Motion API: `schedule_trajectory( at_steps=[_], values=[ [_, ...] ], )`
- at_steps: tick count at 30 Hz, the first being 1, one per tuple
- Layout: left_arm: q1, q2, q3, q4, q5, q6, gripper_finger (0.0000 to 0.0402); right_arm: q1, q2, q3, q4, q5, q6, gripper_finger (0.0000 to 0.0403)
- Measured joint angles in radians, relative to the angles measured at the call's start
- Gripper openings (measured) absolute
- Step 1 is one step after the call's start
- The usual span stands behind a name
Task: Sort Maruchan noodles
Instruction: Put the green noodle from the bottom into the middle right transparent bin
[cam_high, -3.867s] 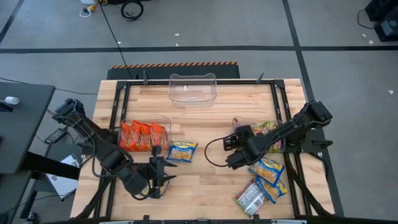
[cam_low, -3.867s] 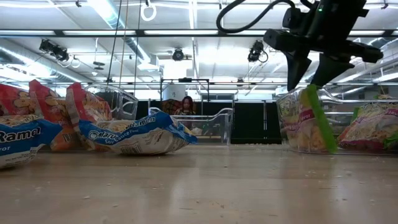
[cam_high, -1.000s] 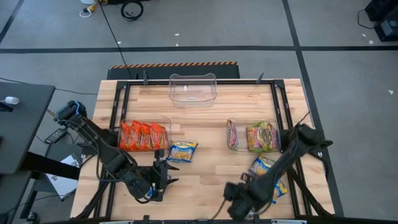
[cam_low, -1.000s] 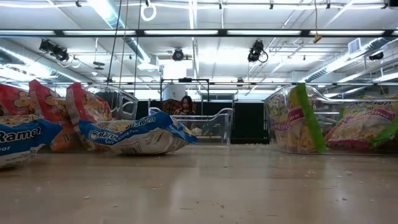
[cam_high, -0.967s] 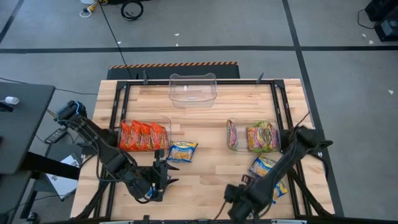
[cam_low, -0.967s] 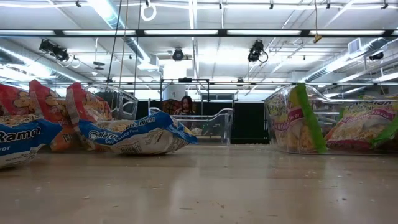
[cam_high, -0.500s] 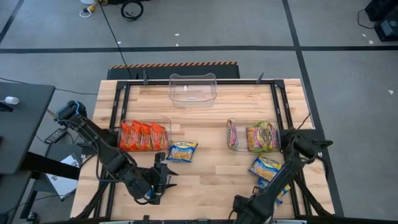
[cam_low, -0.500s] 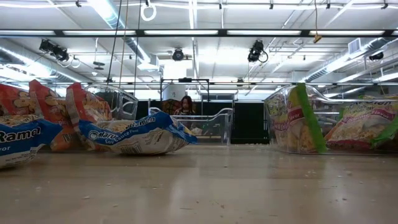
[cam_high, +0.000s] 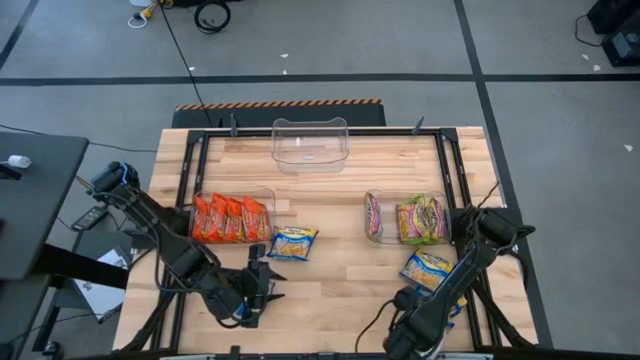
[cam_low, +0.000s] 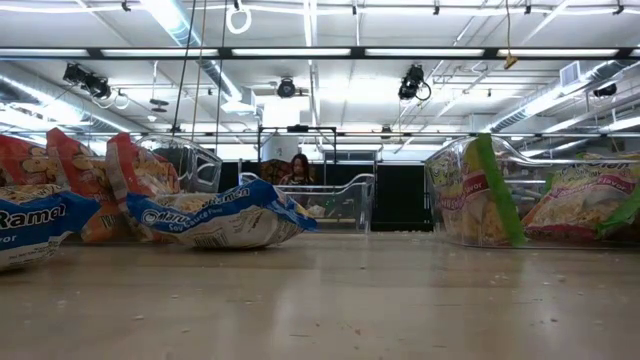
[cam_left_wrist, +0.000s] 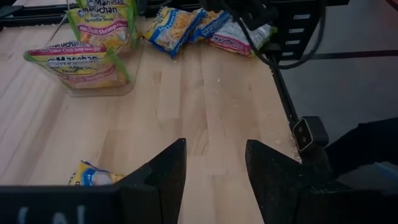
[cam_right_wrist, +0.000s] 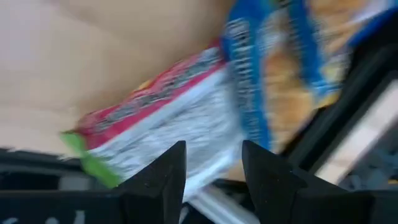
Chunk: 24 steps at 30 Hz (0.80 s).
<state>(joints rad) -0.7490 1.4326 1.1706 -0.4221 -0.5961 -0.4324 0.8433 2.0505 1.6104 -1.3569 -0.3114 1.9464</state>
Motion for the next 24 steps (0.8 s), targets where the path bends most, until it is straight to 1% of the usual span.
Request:
schedule_trajectory(
  at_steps=[3,6,8,10,12,15,18,19,21,24],
  values=[
    [0.000,0.000,0.000,-0.006,-0.002,0.010,0.0169,-0.004,0.010,-0.036,0.119,-0.031,0.014,0.0161],
    [-0.003,0.000,0.000,-0.020,-0.001,0.028,0.0169,-0.010,0.011,-0.093,0.248,-0.024,0.028,0.0161],
    [-0.007,0.000,0.000,-0.027,0.007,0.033,0.0169,-0.019,0.012,-0.121,0.288,-0.018,0.005,0.0161],
    [-0.009,0.000,0.000,-0.027,0.021,0.045,0.0169,-0.035,0.012,-0.132,0.310,0.010,-0.033,0.0161],
    [-0.012,0.000,0.000,-0.027,0.040,0.048,0.0169,-0.060,0.012,-0.133,0.350,0.060,-0.098,0.0161],
    [-0.019,0.000,0.000,-0.028,0.050,0.046,0.0169,-0.106,0.012,-0.131,0.461,0.138,-0.248,0.0161],
    [-0.026,0.000,0.000,-0.032,0.050,0.026,0.0169,-0.149,0.012,-0.129,0.586,0.144,-0.364,0.0161],
    [-0.030,0.000,0.000,-0.032,0.050,0.024,0.0169,-0.161,0.012,-0.125,0.592,0.125,-0.373,0.0161],
    [-0.036,0.000,0.000,-0.033,0.050,0.024,0.0169,-0.178,0.012,-0.100,0.546,0.112,-0.370,0.0161],
    [-0.040,0.000,0.000,-0.033,0.050,0.024,0.0169,-0.187,0.012,-0.028,0.464,0.161,-0.335,0.0159]
  ],
)
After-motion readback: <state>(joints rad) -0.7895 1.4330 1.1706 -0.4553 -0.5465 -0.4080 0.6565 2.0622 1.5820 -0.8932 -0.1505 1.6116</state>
